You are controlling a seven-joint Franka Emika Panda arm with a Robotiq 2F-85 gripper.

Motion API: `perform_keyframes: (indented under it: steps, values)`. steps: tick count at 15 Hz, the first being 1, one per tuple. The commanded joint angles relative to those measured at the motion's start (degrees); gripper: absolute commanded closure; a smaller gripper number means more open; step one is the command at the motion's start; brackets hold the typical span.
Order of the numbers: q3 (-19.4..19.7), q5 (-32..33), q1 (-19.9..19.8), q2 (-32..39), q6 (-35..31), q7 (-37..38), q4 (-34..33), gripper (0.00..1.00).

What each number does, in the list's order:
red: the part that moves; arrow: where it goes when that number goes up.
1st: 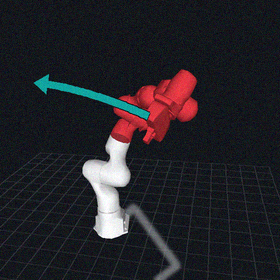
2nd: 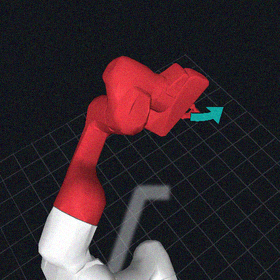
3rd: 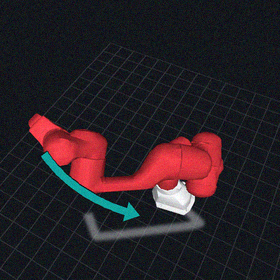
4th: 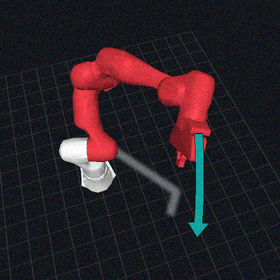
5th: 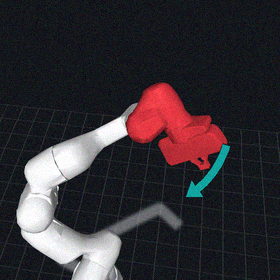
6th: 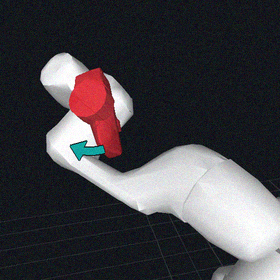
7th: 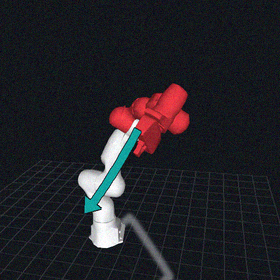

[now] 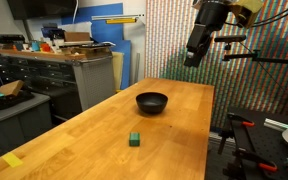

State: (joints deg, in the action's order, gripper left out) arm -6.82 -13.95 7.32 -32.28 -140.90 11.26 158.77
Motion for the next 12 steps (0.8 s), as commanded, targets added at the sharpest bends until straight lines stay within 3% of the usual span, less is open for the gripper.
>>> perform_keyframes:
  steps: [1, 6, 12]
  values:
    - [-0.4, 0.0, -0.3, 2.9, -0.8, 1.8, -1.9, 0.0]
    - [-1.8, -0.2, -1.3, 10.7, -5.5, 7.5, -5.9, 0.0]
    - [-5.3, 3.0, -4.2, 23.5, -13.1, 21.9, -12.7, 0.0]
